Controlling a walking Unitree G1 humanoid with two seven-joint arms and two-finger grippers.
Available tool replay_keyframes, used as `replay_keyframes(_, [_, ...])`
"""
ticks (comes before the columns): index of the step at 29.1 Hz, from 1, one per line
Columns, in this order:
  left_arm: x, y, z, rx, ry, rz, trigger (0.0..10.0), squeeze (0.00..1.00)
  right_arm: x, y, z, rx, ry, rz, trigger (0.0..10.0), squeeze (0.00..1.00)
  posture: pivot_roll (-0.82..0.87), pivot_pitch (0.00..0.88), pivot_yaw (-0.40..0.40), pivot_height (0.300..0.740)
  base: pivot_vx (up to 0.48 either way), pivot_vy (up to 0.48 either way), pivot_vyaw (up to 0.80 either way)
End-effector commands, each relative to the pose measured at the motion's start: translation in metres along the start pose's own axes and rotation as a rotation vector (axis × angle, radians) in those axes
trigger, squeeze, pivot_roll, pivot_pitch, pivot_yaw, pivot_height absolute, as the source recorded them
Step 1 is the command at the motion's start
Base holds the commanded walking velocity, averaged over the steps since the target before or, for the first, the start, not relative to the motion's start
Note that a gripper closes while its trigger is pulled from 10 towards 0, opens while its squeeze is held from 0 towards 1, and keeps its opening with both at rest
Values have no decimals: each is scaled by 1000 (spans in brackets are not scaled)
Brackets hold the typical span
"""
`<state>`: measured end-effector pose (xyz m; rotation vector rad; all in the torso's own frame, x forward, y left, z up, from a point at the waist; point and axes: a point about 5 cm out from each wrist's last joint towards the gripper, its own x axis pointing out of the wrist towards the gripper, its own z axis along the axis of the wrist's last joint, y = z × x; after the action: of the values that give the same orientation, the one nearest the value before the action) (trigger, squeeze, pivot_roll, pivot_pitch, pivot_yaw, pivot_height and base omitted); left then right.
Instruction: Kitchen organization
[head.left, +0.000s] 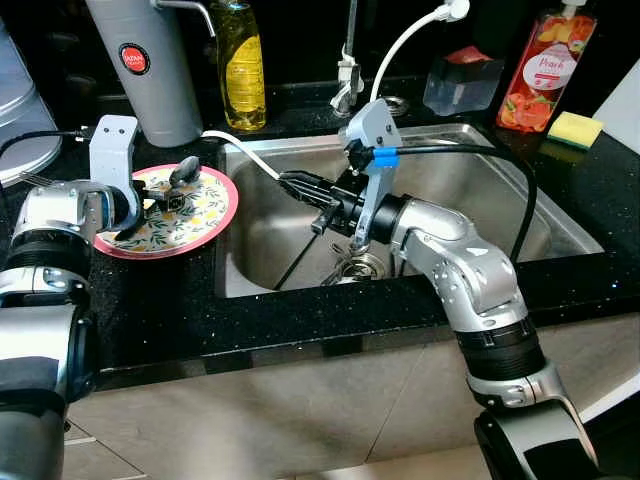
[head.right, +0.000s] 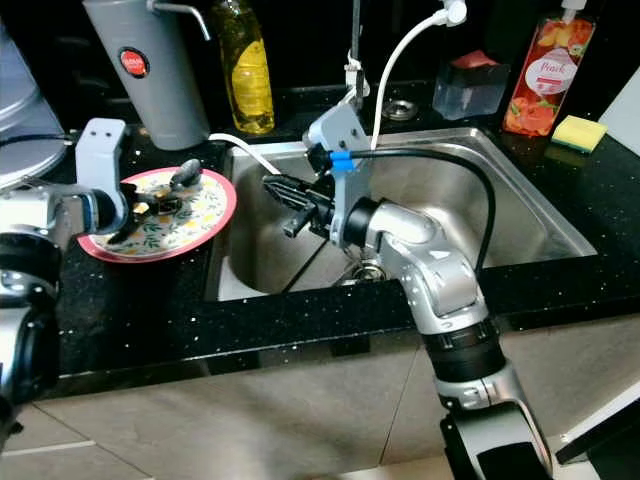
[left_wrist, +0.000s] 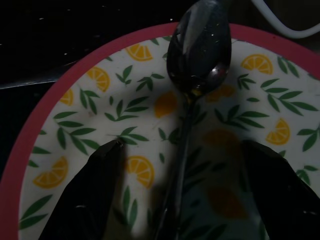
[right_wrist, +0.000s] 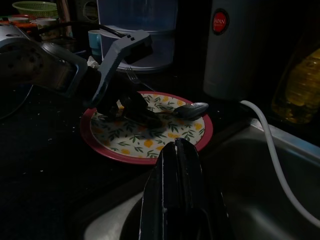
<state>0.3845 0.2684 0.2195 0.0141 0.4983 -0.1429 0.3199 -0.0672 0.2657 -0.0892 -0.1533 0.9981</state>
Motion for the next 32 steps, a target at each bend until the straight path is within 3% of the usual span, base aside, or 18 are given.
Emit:
replay_keyframes(1, [-2, 14, -16, -28, 53, 35, 980, 0, -2, 4, -4, 26, 7, 23, 10000, 0, 104, 0, 37, 740, 0, 0, 0])
replay_keyframes(2, [-2, 14, -16, -28, 53, 35, 980, 0, -2, 4, -4, 26, 7, 23, 10000, 0, 104, 0, 37, 740, 0, 0, 0])
replay_keyframes(3, [-2, 14, -17, -32, 55, 34, 0, 0, -3, 4, -4, 30, 3, 27, 10000, 0, 105, 0, 36, 740, 0, 0, 0])
replay_keyframes(14, [-1, 12, -17, -23, 38, 15, 0, 0, -5, 4, -3, 44, -8, 19, 10000, 0, 111, 0, 8, 740, 0, 0, 0])
replay_keyframes(16, [0, 11, -16, 0, 41, 18, 0, 0, -4, 3, -2, 50, -17, 15, 10000, 0, 116, 0, 1, 740, 0, 0, 0])
replay_keyframes(20, [-2, 16, -17, 139, 69, 105, 0, 0, -3, 2, 0, 61, -26, 13, 10000, 0, 132, 0, -12, 740, 0, 0, 0])
replay_keyframes(25, [-7, 21, -14, 159, 61, 142, 0, 0, -1, 1, 0, 68, -29, 8, 10000, 0, 132, 0, -18, 740, 0, 0, 0])
replay_keyframes(27, [-10, 18, -1, 149, -17, 119, 0, 0, -2, 1, 0, 72, -31, 4, 10000, 0, 131, 0, -22, 740, 0, 0, 0])
replay_keyframes(28, [-12, 14, 7, 145, -59, 99, 1333, 0, -2, 1, 0, 73, -32, 3, 10000, 0, 133, 0, -23, 740, 0, 0, 0])
replay_keyframes(29, [-13, 10, 16, 150, -108, 81, 9922, 0, -2, 0, 0, 74, -31, 1, 10000, 0, 139, 0, -29, 740, 0, 0, 0])
replay_keyframes(30, [-16, 3, 28, 154, -167, 63, 10000, 0, -3, -1, -1, 75, -30, -4, 10000, 0, 144, 0, -34, 740, 0, 0, 0])
replay_keyframes(32, [-16, 3, 28, 154, -167, 63, 10000, 0, -3, -1, -1, 75, -30, -4, 10000, 0, 144, 0, -34, 740, 0, 0, 0])
